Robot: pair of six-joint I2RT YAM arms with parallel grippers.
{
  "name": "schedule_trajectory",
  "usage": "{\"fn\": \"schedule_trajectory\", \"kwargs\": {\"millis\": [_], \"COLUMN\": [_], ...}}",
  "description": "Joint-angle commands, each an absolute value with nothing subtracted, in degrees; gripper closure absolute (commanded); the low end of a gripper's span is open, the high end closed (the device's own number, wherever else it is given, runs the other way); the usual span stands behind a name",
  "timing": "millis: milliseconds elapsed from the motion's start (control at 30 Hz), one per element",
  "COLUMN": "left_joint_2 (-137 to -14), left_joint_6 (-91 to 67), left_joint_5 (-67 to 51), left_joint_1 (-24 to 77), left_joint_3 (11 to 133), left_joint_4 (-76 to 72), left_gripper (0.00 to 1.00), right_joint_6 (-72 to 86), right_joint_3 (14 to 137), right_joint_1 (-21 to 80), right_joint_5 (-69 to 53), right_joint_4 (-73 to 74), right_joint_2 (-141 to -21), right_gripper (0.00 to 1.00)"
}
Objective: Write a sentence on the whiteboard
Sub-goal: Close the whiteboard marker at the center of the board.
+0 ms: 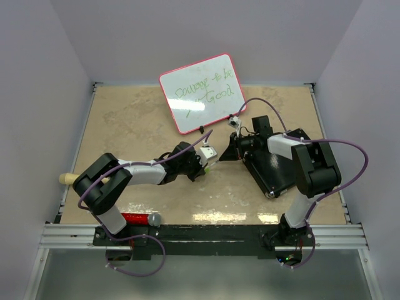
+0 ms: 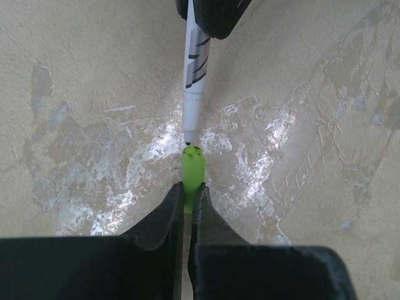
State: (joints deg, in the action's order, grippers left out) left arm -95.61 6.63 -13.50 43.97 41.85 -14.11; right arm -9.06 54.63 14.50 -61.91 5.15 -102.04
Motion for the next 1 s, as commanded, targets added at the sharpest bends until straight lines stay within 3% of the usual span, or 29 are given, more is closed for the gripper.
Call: {"fn": "schedule_trajectory", "kwargs": {"millis": [0,967], "left_joint_2": [-95.4,-95.4], "left_joint_6": [6.4,5.9], "left_joint_5": [-13.8,-14.4], "left_joint_1": [43.6,43.2], "left_joint_3": [41.5,41.1], "left_joint_4": [-17.0,-18.5], "left_gripper": [1.0,1.0], "right_joint_6": [-9.3,-8.3], "right_joint_3": [55.9,56.1], "right_joint_1": [14.4,16.7], "right_joint_5": [-62.3,-63.1], "right_joint_4": [4.3,3.9], "right_joint_2": [-100.3,-103.0], "right_gripper": [1.0,1.0]}}
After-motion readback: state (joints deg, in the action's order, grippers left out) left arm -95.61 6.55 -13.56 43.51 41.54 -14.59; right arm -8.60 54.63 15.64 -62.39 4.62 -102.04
